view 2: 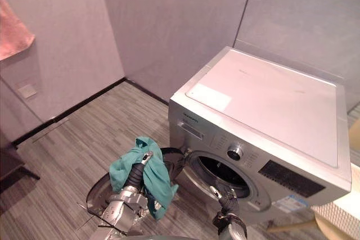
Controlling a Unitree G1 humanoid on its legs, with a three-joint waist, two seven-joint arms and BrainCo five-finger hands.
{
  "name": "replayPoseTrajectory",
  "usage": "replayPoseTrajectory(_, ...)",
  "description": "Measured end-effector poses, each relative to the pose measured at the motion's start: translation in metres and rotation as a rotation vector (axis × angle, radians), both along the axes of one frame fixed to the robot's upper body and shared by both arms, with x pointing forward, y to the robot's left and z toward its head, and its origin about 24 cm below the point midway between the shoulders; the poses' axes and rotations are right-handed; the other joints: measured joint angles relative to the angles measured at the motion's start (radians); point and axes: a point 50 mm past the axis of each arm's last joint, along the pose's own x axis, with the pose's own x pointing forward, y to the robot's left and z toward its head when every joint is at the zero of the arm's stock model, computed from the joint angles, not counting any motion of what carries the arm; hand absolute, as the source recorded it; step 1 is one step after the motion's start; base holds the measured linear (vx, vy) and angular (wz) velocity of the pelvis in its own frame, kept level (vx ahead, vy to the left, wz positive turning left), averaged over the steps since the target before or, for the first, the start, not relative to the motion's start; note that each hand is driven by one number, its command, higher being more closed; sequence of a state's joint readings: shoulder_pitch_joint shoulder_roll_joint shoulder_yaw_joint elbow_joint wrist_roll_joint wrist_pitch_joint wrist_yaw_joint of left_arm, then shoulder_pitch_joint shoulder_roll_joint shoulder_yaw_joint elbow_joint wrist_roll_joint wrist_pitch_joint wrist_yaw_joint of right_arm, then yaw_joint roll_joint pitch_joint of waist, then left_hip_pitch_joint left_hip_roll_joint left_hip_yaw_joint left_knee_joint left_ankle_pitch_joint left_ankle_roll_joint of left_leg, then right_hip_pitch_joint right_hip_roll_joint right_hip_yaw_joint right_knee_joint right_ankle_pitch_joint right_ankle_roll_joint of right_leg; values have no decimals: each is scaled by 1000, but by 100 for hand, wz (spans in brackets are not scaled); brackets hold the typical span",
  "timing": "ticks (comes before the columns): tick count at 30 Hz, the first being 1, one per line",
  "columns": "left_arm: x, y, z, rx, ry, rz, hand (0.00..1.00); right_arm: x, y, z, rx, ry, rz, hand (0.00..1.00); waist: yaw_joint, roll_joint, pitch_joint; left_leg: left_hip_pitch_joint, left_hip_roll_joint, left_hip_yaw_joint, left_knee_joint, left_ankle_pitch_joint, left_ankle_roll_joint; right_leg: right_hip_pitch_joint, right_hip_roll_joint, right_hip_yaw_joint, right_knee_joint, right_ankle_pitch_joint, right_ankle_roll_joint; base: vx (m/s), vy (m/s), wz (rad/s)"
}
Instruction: Pick up the laundry basket with both hands and put the clothes into the washing machine.
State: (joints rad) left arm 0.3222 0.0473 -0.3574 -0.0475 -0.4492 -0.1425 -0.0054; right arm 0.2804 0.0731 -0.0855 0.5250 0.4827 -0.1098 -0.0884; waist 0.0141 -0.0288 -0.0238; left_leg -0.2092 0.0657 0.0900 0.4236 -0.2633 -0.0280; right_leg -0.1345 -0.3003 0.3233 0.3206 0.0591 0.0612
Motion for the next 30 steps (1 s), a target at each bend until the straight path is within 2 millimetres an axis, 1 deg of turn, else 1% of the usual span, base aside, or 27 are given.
replayPoseTrajectory(1,1,3,0,2,-1,13,100,1,1,0,2,-1,6,0,0,4,3,17,5,49,-25,13,25,-42,-7,-142,56,-13,-2,-69,216,-97)
replayPoseTrajectory(2,2,5,0,4,0,27,100,0,1,0,1,3,2,0,-6,1,6,33,4,83,-44,19,38,-61,-22,-292,128,-51,0,-64,174,-110)
replayPoseTrajectory(3,2,7,0,4,1,39,100,-2,-1,-1,-3,10,-4,0,-2,-1,7,56,2,115,-62,21,42,-60,-33,-433,188,-99,-21,-54,105,-121)
replayPoseTrajectory(4,2,8,0,-1,3,57,100,-5,-4,-1,-13,16,-9,0,0,0,7,86,4,164,-87,22,44,-49,-32,-551,217,-161,-30,-63,46,-124)
replayPoseTrajectory(5,3,8,1,-7,1,63,100,-7,-5,-2,-19,22,-10,0,1,5,8,98,2,178,-102,22,42,-44,-15,-568,208,-190,-25,-80,16,-109)
replayPoseTrajectory(6,5,4,2,-16,-6,52,100,-8,-5,-2,-22,23,-4,0,-5,5,8,103,2,201,-122,26,36,-46,3,-553,188,-207,-28,-75,-17,-61)
replayPoseTrajectory(7,5,2,3,-20,-8,46,100,-11,-5,-4,-22,32,-3,0,-8,3,10,105,2,209,-130,29,30,-46,8,-545,174,-209,-27,-50,-56,-35)
replayPoseTrajectory(8,5,-1,2,-26,-4,40,100,-16,-5,-8,-16,62,-3,0,-28,-2,7,104,2,212,-148,40,18,-35,19,-544,128,-213,-19,-30,-96,-19)
replayPoseTrajectory(9,6,-2,0,-24,3,31,100,-21,-4,-12,-12,89,-4,0,-34,-10,5,110,0,219,-174,66,16,-18,26,-551,76,-221,-6,-22,-116,-15)
replayPoseTrajectory(10,7,-3,-3,-19,13,26,100,-23,-4,-14,-10,100,-4,0,-34,-18,1,115,-1,223,-191,81,13,-6,31,-557,44,-222,-1,-14,-144,-14)
replayPoseTrajectory(11,8,-6,-9,-11,37,9,100,-27,-5,-17,-11,122,-5,0,-37,-15,-1,121,-1,225,-224,110,5,23,44,-569,-36,-216,15,-3,-121,-8)
replayPoseTrajectory(13,13,-8,-16,4,61,-3,100,-27,-7,-20,-18,140,2,0,-40,-8,1,120,6,221,-263,143,-4,59,71,-575,-136,-187,67,6,-175,-2)
replayPoseTrajectory(14,13,-7,-18,10,71,-6,100,-25,-9,-20,-25,141,5,0,-40,1,4,123,17,215,-275,157,-12,74,93,-580,-169,-171,55,4,-136,-2)
replayPoseTrajectory(15,13,-7,-19,11,74,-5,100,-24,-10,-19,-29,140,6,0,-40,2,6,127,23,212,-279,160,-17,84,103,-585,-181,-167,51,13,-101,3)
replayPoseTrajectory(17,13,-4,-21,23,81,-1,100,-22,-14,-19,-41,138,10,0,-41,0,6,152,44,194,-302,175,-36,122,135,-608,-221,-158,37,-1,-137,12)
replayPoseTrajectory(19,15,-1,-22,36,79,0,100,-17,-17,-19,-50,132,15,0,-41,1,6,153,63,181,-305,183,-49,136,156,-622,-239,-153,29,-11,-103,13)
replayPoseTrajectory(20,15,1,-22,37,80,5,100,-15,-17,-19,-52,129,17,0,-40,1,7,151,69,182,-299,183,-49,137,161,-622,-239,-153,29,-15,-79,11)
replayPoseTrajectory(21,16,3,-24,41,87,14,100,-13,-18,-19,-54,125,19,0,-39,3,14,137,84,178,-255,180,-50,151,168,-623,-239,-156,23,-18,-69,3)
replayPoseTrajectory(22,16,6,-25,44,94,26,100,-13,-18,-18,-55,121,20,0,-37,5,33,124,105,170,-187,161,-45,162,175,-621,-234,-165,13,-44,-77,-6)
replayPoseTrajectory(23,16,10,-26,46,99,42,100,-12,-17,-18,-52,118,26,0,-28,12,73,96,136,159,-42,133,-38,193,184,-614,-217,-182,6,-54,-52,-17)
replayPoseTrajectory(24,16,11,-26,46,101,51,100,-12,-16,-18,-50,118,27,0,-24,15,93,71,156,149,52,129,-31,204,193,-608,-200,-194,0,-104,-42,-32)
replayPoseTrajectory(25,14,14,-27,43,109,67,100,-14,-17,-18,-53,117,31,0,-17,32,111,5,193,100,230,140,-15,208,203,-587,-155,-234,-14,-98,-4,-36)
replayPoseTrajectory(26,10,14,-28,37,119,73,100,-16,-20,-17,-62,118,30,0,-11,42,119,-36,202,46,324,160,-3,203,216,-567,-118,-259,-20,-74,21,-48)
replayPoseTrajectory(27,6,14,-29,31,127,77,100,-20,-22,-18,-70,130,30,0,2,45,122,-62,195,-6,382,192,-18,201,217,-547,-96,-281,-18,-5,51,-54)
replayPoseTrajectory(28,2,16,-31,35,141,79,100,-23,-23,-19,-72,141,29,0,4,40,122,-82,169,-52,401,189,-27,198,200,-525,-93,-285,-21,24,39,-45)
replayPoseTrajectory(29,1,16,-31,35,145,75,100,-23,-26,-18,-81,141,27,0,2,38,122,-88,150,-65,377,164,-26,191,191,-517,-92,-285,-21,34,41,-42)
replayPoseTrajectory(30,0,13,-32,27,149,71,100,-21,-31,-17,-98,136,31,0,2,38,122,-99,120,-67,286,132,-37,170,174,-497,-91,-285,-21,69,75,-33)
